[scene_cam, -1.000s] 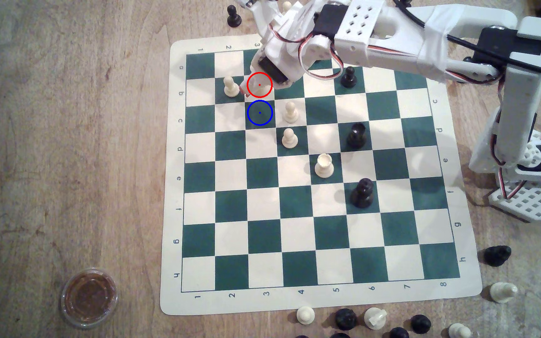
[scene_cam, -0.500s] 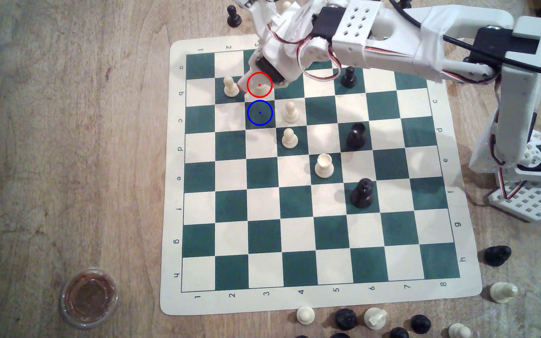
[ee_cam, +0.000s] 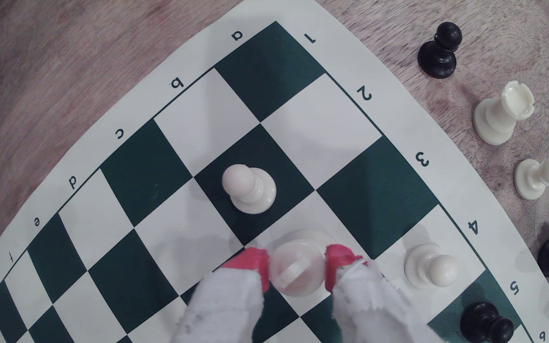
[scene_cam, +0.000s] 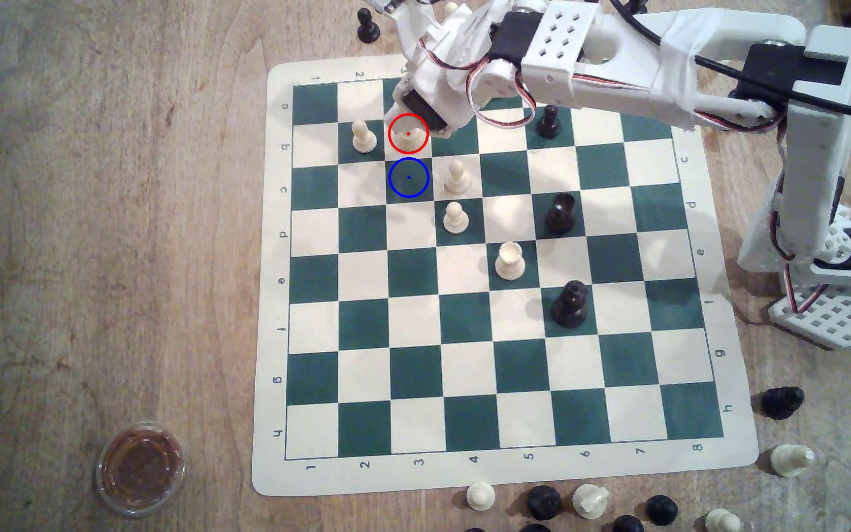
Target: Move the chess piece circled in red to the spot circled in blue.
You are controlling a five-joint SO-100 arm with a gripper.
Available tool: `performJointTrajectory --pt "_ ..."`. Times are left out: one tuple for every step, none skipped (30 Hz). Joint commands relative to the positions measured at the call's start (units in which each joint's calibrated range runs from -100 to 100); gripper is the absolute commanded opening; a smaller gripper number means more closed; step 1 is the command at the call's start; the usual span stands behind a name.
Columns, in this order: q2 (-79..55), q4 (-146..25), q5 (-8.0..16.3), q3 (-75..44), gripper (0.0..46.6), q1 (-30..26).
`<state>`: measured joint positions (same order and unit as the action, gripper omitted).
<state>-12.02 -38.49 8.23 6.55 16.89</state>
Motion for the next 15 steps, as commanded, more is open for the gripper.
performJointTrajectory --pt "1.9 0.2 -0.4 -1.3 3.6 -0.3" --pt "2.0 0.2 -0.4 -1.1 1.5 -0.3" --pt "2.2 0.2 -0.4 -0.8 0.3 -0.2" --pt "2.4 0.3 -0.4 -0.5 0.3 0.0" --pt "3.0 0.7 -0.4 0.0 0.3 0.2" --pt "3.4 1.1 -0.3 0.2 0.3 0.3" --pt "4.0 1.1 -0.3 0.2 0.3 0.4" --pt "4.8 1.1 -0.4 0.2 0.3 0.5" --pt "6.0 1.1 -0.4 0.2 0.3 0.6" --pt "8.2 0.9 -0.6 0.0 0.3 0.7" --pt "9.2 0.2 -0.7 -0.3 0.3 0.7" --pt "10.3 -0.6 -0.7 -0.4 0.3 0.6" --pt "11.4 -1.6 -0.8 -0.4 0.3 0.4" --pt "13.9 -2.5 -0.8 0.5 0.3 -0.2" --pt "15.1 -2.6 -0.8 1.1 0.3 -0.4"
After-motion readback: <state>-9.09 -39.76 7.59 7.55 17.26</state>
